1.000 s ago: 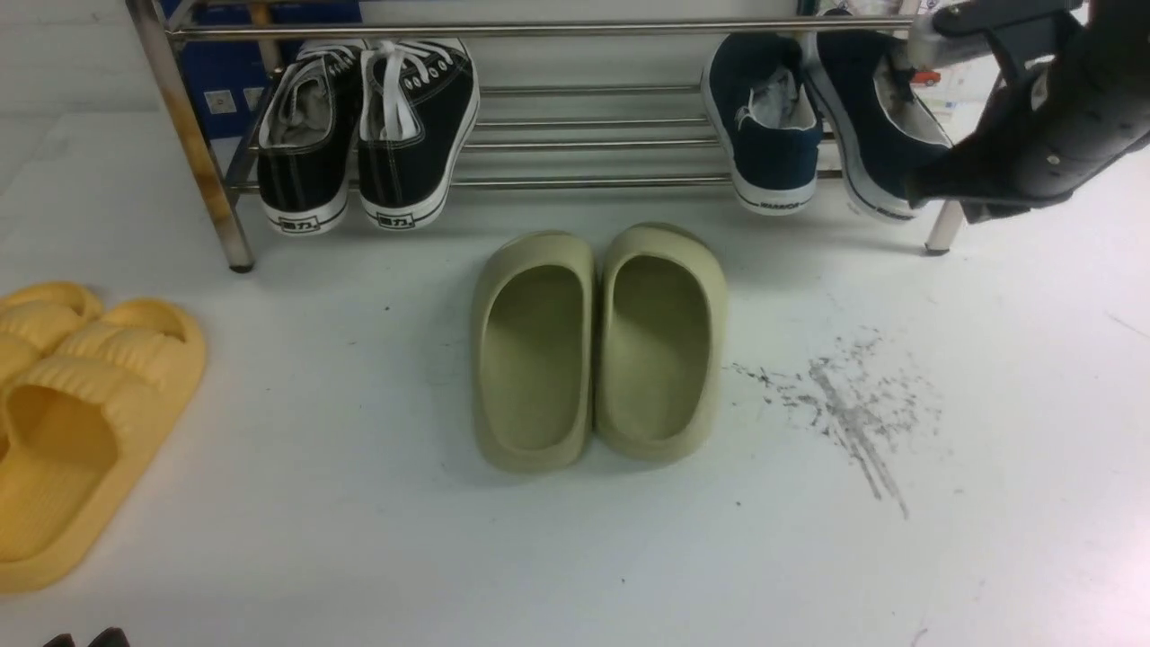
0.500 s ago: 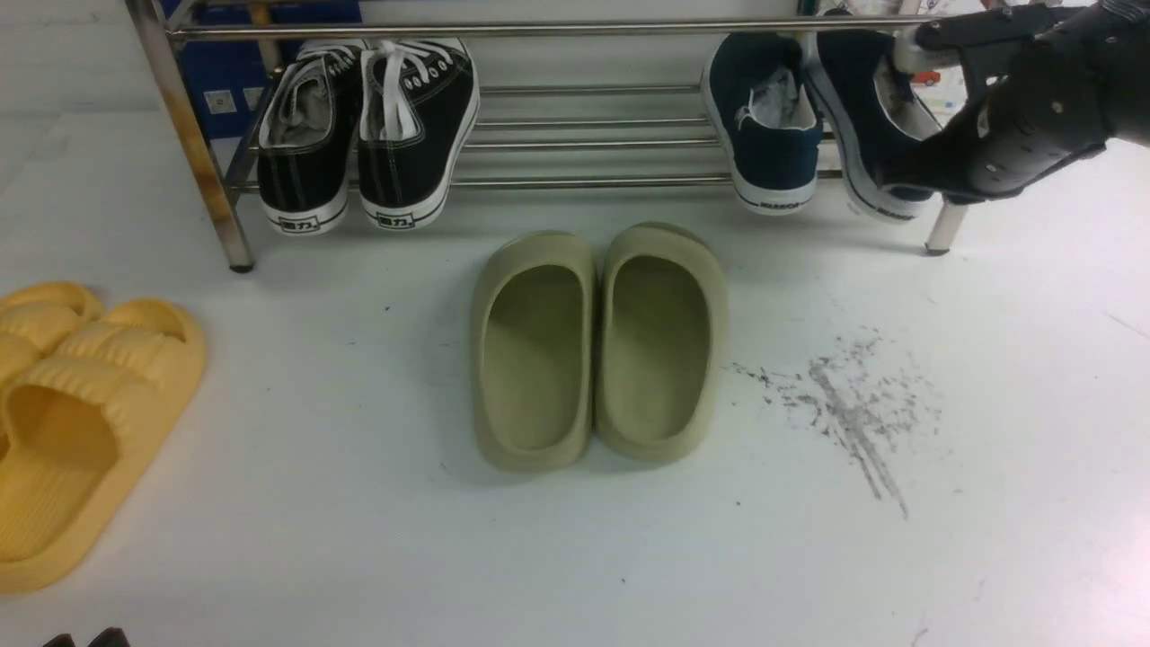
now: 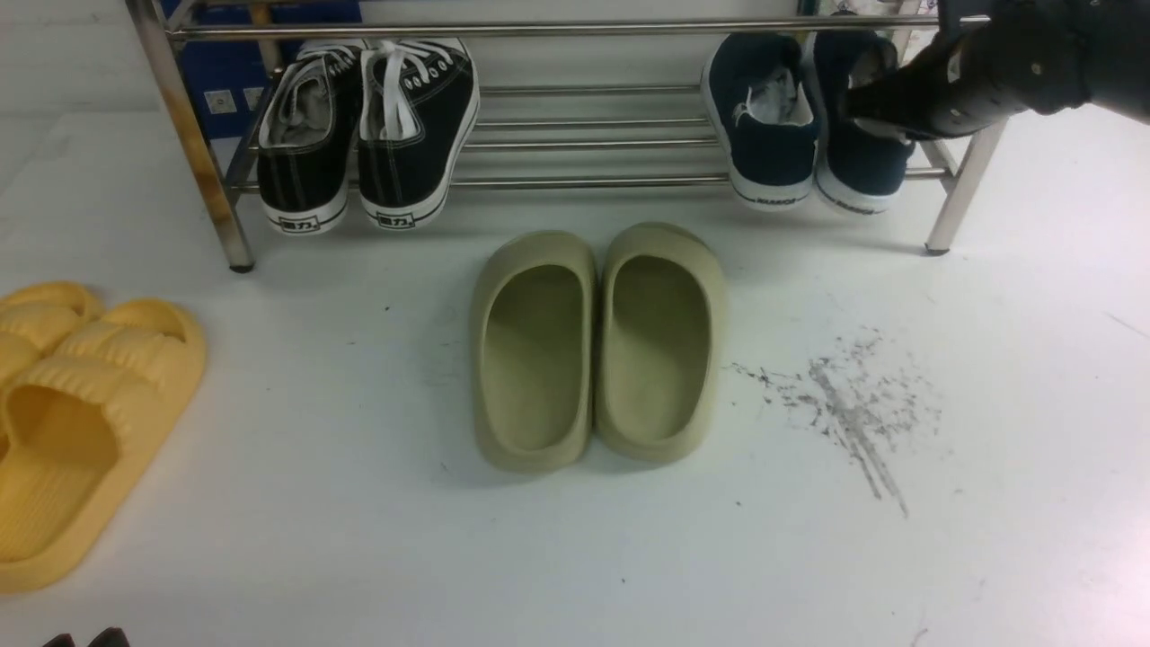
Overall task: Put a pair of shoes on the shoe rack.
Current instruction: Use the right arm to put a shoe into the shoe rack
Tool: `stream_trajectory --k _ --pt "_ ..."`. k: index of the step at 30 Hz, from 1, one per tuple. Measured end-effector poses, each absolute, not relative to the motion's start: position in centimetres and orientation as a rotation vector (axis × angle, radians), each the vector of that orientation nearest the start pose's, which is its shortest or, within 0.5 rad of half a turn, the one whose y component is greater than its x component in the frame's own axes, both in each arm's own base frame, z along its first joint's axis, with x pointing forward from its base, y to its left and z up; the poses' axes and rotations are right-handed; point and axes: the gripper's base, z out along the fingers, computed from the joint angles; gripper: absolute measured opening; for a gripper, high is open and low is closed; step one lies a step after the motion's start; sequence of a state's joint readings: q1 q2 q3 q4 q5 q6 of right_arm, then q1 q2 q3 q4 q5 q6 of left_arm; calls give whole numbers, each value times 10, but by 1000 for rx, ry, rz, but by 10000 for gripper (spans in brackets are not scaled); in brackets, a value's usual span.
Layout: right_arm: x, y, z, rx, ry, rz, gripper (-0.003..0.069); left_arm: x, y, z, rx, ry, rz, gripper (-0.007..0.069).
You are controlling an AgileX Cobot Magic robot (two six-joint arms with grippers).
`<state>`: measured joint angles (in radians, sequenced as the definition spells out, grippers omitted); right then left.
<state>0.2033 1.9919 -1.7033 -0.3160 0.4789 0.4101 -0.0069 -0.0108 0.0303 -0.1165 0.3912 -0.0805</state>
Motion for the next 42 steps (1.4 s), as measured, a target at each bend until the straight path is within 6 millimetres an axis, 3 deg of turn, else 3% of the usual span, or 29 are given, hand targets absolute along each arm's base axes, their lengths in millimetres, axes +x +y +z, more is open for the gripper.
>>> stream_trajectory --k 7,12,14,17,20,24,30,34,42 --pt "463 75 280 4 2261 -25 2 52 -4 169 -141 1890 -175 239" --pt "437 86 327 -56 2204 -33 3 52 -4 169 -141 1890 -175 239" --pt "428 88 332 -68 2217 -27 3 52 -4 169 -141 1890 -175 239" --pt "418 88 322 -89 2265 -15 3 52 -4 169 -141 1890 -175 239" --pt "409 91 275 -118 2365 37 3 52 -4 169 -141 1890 -175 239" --pt "411 97 238 -132 2342 104 3 52 -4 169 -141 1890 -175 239" --pt "434 95 235 -114 2251 127 5 52 -4 169 -141 1890 -175 239" --pt "453 91 237 -68 2297 113 6 52 -4 169 -141 1890 -175 239" --pt "462 92 248 -38 2367 101 6 52 -4 169 -141 1890 -175 239"
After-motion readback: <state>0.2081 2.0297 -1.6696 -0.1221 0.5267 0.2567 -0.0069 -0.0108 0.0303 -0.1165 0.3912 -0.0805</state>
